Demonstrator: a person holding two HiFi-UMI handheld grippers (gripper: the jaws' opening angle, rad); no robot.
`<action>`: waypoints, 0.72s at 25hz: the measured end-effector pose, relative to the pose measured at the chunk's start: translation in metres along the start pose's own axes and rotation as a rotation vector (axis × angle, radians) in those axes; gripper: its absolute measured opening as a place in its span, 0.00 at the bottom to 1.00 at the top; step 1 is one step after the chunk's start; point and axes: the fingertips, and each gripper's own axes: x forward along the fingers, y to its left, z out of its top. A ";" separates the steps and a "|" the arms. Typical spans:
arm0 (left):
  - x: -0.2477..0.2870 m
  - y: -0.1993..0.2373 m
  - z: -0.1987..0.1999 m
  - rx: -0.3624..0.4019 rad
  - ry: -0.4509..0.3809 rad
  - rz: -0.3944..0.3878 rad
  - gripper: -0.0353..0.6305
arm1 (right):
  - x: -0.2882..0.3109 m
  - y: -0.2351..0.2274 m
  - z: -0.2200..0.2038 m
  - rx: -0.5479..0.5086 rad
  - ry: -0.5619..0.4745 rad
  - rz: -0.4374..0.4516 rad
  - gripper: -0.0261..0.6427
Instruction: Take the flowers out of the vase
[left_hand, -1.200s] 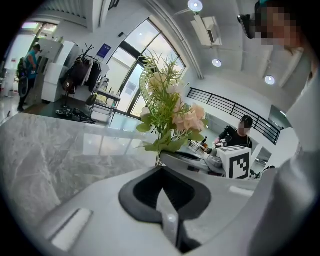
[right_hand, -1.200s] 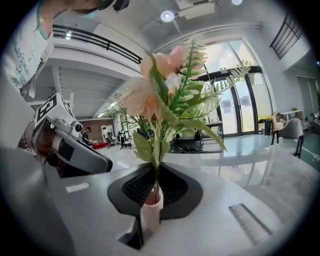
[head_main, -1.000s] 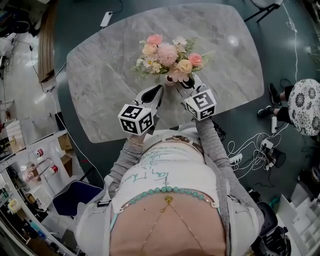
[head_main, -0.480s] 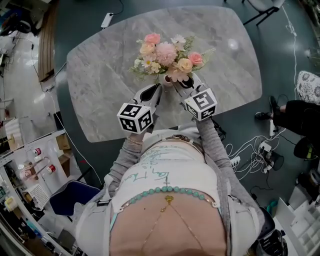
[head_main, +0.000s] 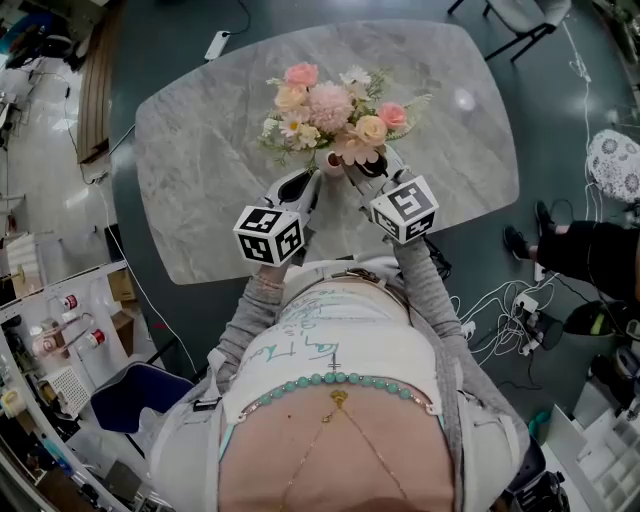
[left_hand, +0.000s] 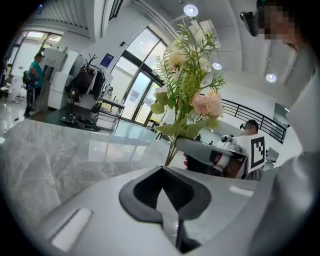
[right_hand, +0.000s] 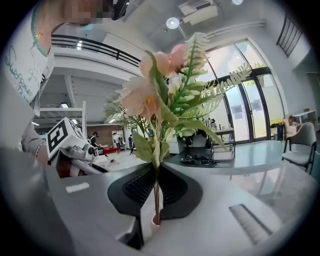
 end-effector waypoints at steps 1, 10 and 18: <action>-0.001 0.000 0.000 0.001 -0.002 0.002 0.05 | -0.001 0.001 0.003 0.005 -0.006 0.005 0.11; -0.008 0.000 0.001 0.002 -0.020 0.007 0.05 | -0.009 0.010 0.033 0.006 -0.063 0.030 0.11; -0.005 -0.006 0.001 0.005 -0.025 0.002 0.05 | -0.018 0.013 0.055 -0.019 -0.092 0.059 0.11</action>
